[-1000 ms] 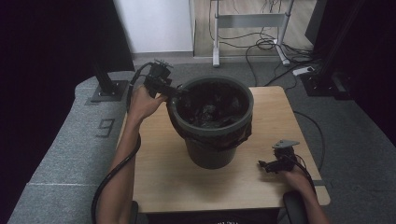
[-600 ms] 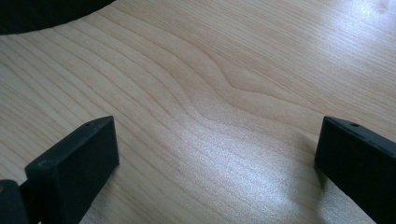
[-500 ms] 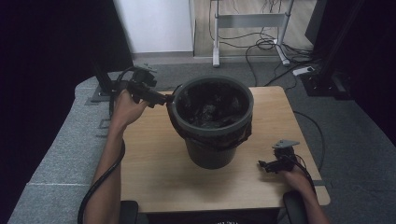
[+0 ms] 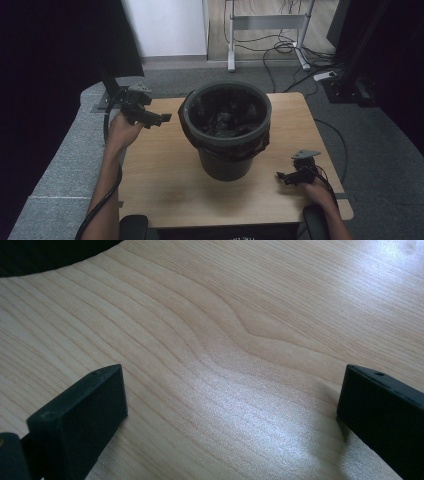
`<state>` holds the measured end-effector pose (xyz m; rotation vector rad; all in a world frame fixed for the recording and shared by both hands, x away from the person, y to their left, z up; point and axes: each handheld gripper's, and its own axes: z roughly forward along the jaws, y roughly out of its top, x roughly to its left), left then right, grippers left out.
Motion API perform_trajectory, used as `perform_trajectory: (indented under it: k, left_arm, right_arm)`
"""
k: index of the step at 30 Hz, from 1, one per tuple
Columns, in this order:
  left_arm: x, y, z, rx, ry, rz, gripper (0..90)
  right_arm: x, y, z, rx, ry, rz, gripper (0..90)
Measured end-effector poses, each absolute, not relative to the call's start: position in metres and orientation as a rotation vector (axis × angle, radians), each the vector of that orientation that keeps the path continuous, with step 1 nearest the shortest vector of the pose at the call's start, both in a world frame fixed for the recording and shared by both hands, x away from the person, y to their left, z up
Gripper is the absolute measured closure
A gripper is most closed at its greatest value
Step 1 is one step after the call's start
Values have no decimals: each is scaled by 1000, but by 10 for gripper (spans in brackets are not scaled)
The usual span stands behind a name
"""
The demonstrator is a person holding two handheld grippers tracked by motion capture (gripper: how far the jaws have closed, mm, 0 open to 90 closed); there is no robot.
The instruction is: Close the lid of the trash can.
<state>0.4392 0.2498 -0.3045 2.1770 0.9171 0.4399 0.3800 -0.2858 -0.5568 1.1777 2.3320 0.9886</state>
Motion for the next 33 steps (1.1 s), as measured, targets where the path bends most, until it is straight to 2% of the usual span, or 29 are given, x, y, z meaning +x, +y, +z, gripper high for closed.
perform_trajectory:
  k: [11, 33]
  left_arm:
    - [425, 271, -348, 2146, 947, 442, 0]
    - [407, 274, -428, 2133, 972, 429, 0]
  right_arm:
    - [380, -286, -557, 1178, 2332, 989, 0]
    - [380, -286, -557, 1178, 2331, 990, 0]
